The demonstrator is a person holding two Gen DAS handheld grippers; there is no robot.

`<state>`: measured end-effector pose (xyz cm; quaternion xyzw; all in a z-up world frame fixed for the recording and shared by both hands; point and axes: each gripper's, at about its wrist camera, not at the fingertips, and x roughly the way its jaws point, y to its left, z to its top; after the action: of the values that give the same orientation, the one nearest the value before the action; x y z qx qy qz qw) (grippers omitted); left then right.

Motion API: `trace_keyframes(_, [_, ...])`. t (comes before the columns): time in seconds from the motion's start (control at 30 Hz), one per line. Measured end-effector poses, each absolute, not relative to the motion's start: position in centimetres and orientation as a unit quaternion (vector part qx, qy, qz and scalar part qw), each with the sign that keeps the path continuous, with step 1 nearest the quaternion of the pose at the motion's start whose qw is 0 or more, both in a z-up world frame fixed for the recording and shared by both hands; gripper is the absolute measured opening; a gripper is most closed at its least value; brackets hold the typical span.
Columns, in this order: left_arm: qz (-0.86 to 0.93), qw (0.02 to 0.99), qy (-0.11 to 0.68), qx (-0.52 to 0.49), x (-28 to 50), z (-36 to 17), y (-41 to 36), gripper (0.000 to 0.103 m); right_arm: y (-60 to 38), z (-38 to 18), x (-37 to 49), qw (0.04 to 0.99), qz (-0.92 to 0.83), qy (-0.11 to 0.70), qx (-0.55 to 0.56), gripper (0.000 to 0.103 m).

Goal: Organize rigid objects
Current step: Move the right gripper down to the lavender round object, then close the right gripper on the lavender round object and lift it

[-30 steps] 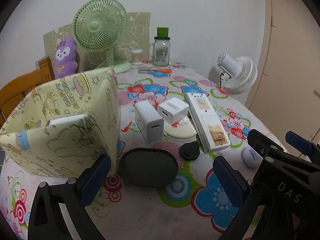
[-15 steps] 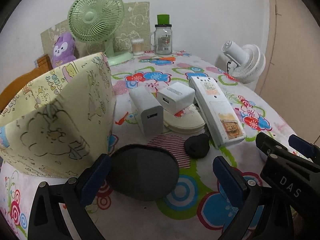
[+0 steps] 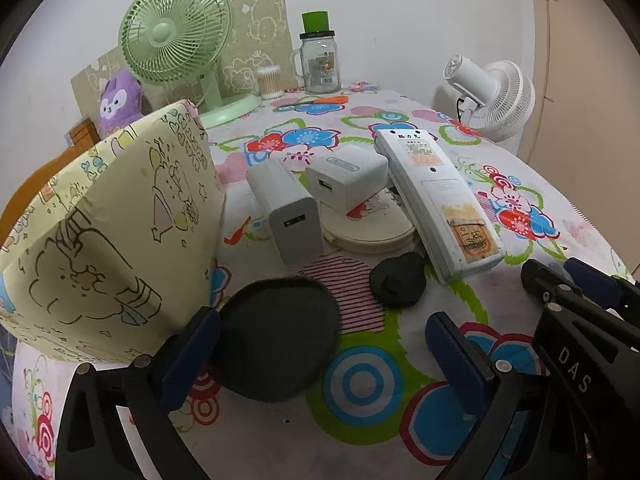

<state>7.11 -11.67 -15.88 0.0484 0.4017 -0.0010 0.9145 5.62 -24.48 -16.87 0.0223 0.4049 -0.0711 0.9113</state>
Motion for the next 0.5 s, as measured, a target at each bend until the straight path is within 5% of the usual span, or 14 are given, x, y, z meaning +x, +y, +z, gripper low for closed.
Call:
trace_keyframes(0.3, [-0.027,0.908,0.417,-0.009,7.1,-15.6,-10.4,0.101,-24.5,-15.8,5.6,0.919,-0.072,0.388,0.021,0.042])
trace_keyframes(0.5, [-0.022,0.913,0.407,-0.030,7.1,-15.1,-9.4,0.068,-24.3,-15.7,5.6,0.918,-0.077,0.388,0.016,0.042])
